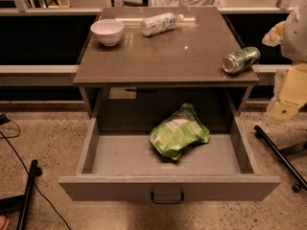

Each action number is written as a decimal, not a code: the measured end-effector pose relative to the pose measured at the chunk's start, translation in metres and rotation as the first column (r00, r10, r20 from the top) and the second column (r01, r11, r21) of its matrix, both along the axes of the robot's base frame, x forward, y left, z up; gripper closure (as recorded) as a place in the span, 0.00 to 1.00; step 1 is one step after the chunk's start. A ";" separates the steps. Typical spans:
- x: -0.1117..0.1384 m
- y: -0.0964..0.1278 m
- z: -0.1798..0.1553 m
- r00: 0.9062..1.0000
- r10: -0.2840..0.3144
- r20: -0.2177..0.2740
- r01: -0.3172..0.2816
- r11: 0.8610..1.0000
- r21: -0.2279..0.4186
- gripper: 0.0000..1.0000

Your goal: Pick green rice chip bag from top drawer and place on counter

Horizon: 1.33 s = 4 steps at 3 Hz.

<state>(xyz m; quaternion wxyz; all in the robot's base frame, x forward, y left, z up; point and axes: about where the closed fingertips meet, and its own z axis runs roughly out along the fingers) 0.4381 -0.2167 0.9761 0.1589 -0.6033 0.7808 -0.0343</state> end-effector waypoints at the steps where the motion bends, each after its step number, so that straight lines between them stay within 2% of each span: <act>1: 0.000 0.000 0.000 1.000 0.000 0.000 0.000 1.000 0.000 0.00; 2: 0.007 0.006 -0.019 1.000 0.019 -0.017 -0.018 1.000 0.015 0.00; 3: 0.014 0.037 -0.086 0.988 0.147 -0.057 -0.142 0.987 0.075 0.00; 4: 0.005 0.088 -0.171 0.938 0.336 -0.083 -0.324 0.938 0.123 0.00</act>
Offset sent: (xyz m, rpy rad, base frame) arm 0.0194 0.0152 -0.0555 0.0390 0.0667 0.0498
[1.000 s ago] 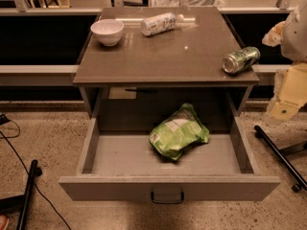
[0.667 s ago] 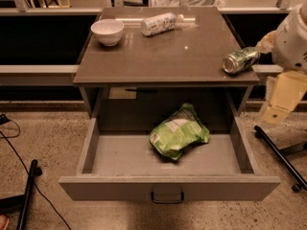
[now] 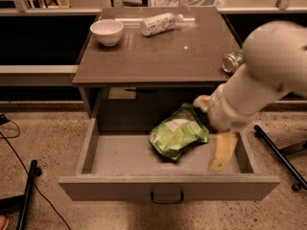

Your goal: Pick green rice chip bag from top drawer and place on counter

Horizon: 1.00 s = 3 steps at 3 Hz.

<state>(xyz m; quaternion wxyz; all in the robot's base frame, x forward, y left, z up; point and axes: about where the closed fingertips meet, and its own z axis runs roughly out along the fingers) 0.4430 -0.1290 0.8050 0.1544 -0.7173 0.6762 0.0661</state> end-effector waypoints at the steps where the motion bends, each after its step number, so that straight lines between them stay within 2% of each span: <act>1: -0.023 0.012 -0.043 0.997 0.053 -0.065 -0.054 0.998 -0.013 0.00; 2: -0.023 0.012 -0.043 0.996 0.053 -0.065 -0.054 0.998 -0.013 0.00; 3: 0.015 0.008 -0.049 0.994 0.107 0.024 -0.104 0.989 -0.110 0.00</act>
Offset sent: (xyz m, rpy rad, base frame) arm -0.0209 0.0137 -0.0426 -0.0115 0.0596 0.0560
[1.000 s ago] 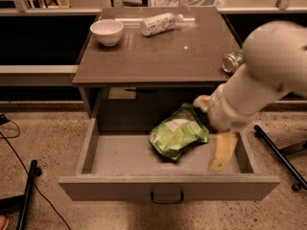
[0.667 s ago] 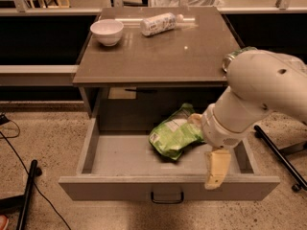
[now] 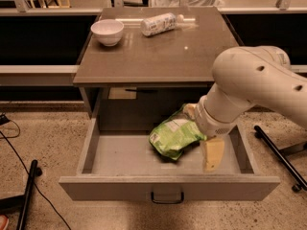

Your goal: Pick green rice chip bag from top drawer and place on counter

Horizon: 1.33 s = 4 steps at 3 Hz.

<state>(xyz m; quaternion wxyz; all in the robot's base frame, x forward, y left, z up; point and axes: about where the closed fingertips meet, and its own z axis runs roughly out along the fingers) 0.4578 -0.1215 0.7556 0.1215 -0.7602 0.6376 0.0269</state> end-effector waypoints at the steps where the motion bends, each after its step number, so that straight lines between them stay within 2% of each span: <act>1: 0.054 -0.011 -0.008 0.992 0.063 0.108 -0.056 0.996 -0.066 0.00; 2: 0.095 -0.008 -0.049 0.980 0.134 0.145 -0.127 0.990 -0.056 0.00; 3: 0.118 0.000 -0.111 0.976 0.198 0.093 -0.200 0.980 0.010 0.00; 4: 0.129 0.030 -0.155 0.946 0.322 0.037 -0.324 0.943 0.082 0.22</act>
Offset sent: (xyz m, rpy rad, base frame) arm 0.1542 0.0046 -0.1576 0.0363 -0.1223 0.2396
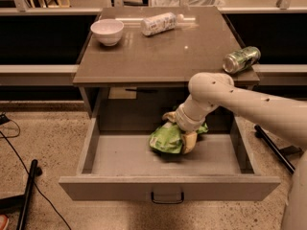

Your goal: Pick green rice chip bag from top drawer and place on counter

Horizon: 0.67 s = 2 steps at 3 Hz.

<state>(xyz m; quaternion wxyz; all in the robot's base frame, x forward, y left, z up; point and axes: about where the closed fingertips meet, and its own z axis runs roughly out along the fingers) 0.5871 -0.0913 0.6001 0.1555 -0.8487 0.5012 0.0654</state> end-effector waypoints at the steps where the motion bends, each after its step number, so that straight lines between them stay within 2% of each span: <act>1: 0.001 0.006 0.000 0.999 0.030 -0.016 -0.029 0.997 0.076 0.45; 2: 0.001 0.006 0.002 0.999 0.030 -0.016 -0.029 0.997 0.076 0.68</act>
Offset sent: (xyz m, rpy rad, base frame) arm -0.0483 0.0109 0.1543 0.6377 -0.2138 0.2023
